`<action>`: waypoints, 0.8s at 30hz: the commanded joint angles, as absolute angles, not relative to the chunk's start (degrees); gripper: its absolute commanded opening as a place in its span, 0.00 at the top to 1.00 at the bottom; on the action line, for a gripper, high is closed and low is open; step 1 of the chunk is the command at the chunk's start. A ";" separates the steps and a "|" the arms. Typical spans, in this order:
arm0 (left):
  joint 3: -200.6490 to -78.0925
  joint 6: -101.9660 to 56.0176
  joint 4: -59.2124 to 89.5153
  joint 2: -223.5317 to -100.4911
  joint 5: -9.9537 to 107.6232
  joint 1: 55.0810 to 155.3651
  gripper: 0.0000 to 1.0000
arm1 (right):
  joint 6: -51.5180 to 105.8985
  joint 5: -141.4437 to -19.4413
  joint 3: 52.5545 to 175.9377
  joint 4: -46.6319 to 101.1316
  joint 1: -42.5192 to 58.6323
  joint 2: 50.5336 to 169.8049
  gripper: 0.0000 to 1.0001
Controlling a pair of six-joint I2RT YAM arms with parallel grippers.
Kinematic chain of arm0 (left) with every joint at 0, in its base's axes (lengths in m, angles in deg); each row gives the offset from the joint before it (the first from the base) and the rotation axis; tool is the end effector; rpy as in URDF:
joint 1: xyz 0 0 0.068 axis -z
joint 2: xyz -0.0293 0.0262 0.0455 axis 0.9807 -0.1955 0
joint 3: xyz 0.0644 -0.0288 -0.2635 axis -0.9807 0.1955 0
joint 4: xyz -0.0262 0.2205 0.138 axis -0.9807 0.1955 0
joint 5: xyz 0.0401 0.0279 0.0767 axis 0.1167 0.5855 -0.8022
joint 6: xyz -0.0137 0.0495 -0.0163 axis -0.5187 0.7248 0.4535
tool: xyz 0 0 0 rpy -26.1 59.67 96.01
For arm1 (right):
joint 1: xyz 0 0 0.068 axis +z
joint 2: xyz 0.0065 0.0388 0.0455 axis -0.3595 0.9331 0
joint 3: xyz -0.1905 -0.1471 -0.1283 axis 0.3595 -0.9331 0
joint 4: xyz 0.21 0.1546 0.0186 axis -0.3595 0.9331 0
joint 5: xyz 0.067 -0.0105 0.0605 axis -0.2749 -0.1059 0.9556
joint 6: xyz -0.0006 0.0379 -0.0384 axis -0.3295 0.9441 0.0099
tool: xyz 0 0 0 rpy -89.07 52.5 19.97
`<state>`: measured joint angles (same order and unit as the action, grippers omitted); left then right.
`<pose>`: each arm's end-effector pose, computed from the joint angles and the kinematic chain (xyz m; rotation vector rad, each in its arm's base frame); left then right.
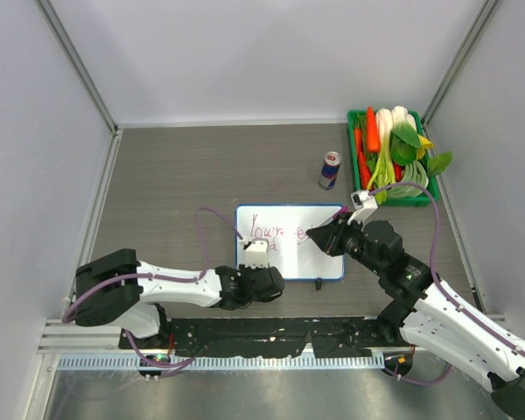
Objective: Write a sentence on the whiteboard
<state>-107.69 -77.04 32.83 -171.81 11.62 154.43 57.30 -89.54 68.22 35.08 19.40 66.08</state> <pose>0.0824 -0.2539 0.1555 0.0481 2.4772 -0.4075 0.1263 0.1066 0.2704 -0.0415 1.9481 0.9018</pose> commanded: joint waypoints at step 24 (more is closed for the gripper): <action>-107.54 -76.18 26.31 -167.83 17.89 154.75 0.36 | 55.71 -91.42 68.67 34.04 19.18 65.30 0.99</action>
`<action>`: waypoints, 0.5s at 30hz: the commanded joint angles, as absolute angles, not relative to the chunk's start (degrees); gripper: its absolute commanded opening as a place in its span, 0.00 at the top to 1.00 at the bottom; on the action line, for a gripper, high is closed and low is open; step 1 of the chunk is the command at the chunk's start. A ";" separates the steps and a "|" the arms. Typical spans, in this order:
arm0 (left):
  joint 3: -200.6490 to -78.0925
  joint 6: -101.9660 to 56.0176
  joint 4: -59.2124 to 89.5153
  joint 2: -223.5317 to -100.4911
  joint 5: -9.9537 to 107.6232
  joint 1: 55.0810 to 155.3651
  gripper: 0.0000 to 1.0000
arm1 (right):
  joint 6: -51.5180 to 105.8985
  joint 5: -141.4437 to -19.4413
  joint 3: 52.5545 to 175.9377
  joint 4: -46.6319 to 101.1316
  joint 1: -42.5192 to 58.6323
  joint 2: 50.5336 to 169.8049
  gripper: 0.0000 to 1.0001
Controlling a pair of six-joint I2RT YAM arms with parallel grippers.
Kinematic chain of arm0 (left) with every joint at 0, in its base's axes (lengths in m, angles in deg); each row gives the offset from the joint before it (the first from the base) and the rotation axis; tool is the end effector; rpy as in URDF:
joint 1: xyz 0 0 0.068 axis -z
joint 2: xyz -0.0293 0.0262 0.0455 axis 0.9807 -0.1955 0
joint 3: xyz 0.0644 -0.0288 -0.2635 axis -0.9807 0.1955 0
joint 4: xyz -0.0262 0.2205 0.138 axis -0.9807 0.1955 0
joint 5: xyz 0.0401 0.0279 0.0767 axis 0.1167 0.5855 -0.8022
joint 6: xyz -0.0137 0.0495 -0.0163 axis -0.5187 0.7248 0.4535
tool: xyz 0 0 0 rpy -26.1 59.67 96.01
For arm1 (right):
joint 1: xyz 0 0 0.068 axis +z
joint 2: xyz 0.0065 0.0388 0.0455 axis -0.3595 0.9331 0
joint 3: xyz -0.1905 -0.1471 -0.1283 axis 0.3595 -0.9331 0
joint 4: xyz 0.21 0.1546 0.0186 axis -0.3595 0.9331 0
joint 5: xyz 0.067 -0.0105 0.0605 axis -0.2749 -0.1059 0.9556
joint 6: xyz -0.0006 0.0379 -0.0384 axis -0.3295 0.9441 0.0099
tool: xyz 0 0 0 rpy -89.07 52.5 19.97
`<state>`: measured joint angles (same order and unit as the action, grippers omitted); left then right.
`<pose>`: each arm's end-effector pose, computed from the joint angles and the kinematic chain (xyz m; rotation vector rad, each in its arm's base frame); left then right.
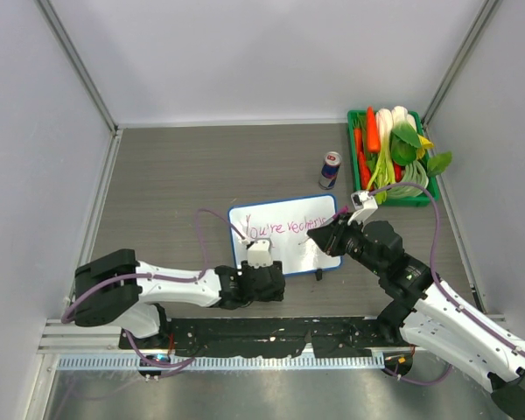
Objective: Write a sentence on the whiteboard
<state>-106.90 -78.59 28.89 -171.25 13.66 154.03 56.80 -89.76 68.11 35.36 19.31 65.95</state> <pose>0.0839 -0.2566 0.1575 -0.0023 2.4779 -0.5124 0.1262 0.1059 0.2696 -0.0458 1.9501 0.8895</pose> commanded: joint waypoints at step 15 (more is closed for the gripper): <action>-114.93 -58.52 45.91 -140.84 26.83 136.41 0.06 | 55.09 -92.39 67.44 33.51 19.18 65.65 0.99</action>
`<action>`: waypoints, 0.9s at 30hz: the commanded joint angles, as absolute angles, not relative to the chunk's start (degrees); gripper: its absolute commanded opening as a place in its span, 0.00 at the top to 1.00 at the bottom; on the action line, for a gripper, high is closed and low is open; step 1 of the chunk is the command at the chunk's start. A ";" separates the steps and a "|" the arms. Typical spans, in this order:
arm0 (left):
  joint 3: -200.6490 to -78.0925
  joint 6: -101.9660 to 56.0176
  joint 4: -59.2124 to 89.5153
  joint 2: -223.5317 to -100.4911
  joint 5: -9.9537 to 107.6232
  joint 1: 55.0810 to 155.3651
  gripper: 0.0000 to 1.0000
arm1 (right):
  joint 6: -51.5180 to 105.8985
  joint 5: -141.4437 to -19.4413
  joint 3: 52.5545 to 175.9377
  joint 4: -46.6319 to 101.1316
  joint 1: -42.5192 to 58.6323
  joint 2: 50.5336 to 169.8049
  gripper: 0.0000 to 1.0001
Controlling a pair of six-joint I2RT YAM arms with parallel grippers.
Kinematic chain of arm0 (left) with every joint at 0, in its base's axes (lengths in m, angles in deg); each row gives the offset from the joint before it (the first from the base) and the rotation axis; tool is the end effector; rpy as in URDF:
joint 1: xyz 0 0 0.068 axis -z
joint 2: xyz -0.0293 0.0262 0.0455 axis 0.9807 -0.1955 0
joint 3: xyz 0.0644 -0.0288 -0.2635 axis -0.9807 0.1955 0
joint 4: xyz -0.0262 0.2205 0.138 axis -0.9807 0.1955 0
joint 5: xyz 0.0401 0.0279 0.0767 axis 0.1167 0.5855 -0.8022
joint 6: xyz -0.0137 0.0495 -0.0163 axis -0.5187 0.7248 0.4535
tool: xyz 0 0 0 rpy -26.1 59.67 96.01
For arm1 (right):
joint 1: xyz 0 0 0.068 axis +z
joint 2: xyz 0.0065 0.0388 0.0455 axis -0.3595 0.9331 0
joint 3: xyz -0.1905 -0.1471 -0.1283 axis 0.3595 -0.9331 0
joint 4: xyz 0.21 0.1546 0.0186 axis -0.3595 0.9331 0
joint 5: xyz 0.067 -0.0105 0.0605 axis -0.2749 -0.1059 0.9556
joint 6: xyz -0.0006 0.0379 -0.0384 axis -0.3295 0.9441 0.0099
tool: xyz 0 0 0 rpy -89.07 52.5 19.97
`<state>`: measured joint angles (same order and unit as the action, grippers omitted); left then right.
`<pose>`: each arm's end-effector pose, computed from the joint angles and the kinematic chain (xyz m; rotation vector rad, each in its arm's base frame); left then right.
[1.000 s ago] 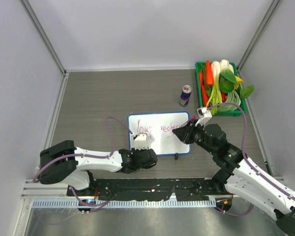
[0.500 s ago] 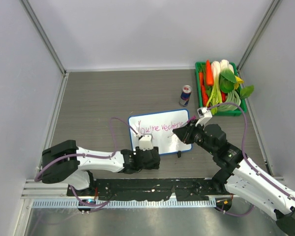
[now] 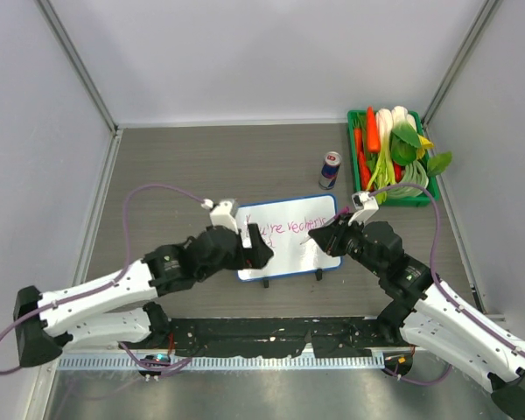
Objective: Write a sentence on the whiteboard
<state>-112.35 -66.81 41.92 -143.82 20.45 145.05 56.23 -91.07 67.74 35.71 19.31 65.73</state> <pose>0.0976 -0.1923 0.2787 0.0148 2.2874 -0.8013 0.1261 0.1048 0.2672 -0.0391 1.9524 0.8588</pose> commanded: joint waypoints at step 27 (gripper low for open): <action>-92.08 -61.22 -21.57 -167.89 89.35 96.04 0.36 | 50.44 -89.75 67.62 23.41 19.18 74.26 0.99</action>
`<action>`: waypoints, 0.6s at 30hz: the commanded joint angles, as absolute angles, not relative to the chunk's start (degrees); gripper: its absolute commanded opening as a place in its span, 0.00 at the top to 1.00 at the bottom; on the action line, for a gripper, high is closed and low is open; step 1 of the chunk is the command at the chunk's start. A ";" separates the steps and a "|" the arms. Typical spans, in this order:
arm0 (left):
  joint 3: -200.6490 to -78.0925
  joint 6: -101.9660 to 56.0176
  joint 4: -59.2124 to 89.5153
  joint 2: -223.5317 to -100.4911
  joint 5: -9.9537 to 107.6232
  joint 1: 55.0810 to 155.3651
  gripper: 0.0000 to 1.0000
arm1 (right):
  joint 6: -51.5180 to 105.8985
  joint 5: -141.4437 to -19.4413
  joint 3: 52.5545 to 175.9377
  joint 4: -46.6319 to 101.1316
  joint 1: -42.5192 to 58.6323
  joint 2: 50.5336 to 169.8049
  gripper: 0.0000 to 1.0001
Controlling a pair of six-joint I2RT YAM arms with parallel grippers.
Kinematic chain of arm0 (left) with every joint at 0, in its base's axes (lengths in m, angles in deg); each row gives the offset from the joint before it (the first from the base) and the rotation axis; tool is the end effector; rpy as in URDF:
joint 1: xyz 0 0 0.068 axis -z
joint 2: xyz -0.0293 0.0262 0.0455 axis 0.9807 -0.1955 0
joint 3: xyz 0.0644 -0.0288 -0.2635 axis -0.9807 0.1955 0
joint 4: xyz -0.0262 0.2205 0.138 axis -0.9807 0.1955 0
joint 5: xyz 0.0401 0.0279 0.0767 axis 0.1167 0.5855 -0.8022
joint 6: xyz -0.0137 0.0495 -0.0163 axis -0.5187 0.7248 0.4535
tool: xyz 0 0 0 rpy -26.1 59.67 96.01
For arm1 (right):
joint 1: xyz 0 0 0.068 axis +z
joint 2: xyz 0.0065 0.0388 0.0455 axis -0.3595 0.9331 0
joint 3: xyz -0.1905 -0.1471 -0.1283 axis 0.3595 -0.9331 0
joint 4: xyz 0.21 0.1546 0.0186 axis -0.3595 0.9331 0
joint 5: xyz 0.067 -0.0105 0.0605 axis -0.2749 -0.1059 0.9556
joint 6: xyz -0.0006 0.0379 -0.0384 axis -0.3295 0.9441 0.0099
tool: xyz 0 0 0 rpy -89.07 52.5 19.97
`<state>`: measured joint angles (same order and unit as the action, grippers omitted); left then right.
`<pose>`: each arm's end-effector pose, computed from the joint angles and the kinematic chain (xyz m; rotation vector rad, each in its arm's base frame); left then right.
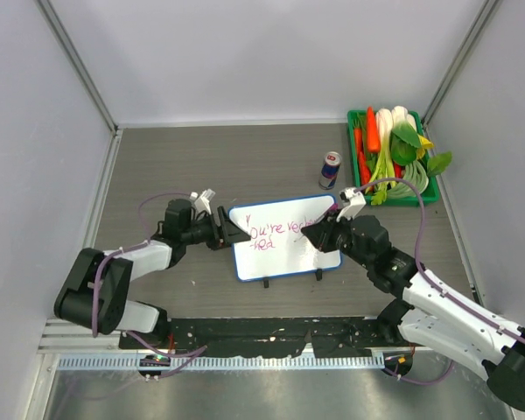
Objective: Write a sentence on the whiteboard
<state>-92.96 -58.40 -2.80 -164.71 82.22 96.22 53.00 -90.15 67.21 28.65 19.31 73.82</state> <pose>0.2292 -0.0971 0.1608 -0.1181 2.3161 -1.3975 0.1445 0.1212 0.2547 -0.1077 1.9720 0.8228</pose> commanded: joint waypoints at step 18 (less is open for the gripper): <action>-90.76 -49.89 -11.83 -173.18 88.65 96.21 0.95 | 45.07 -97.31 65.07 15.33 23.39 77.24 0.99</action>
<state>-91.91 -54.97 -19.58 -172.80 92.39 96.31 47.07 -93.62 65.59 21.92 21.15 75.74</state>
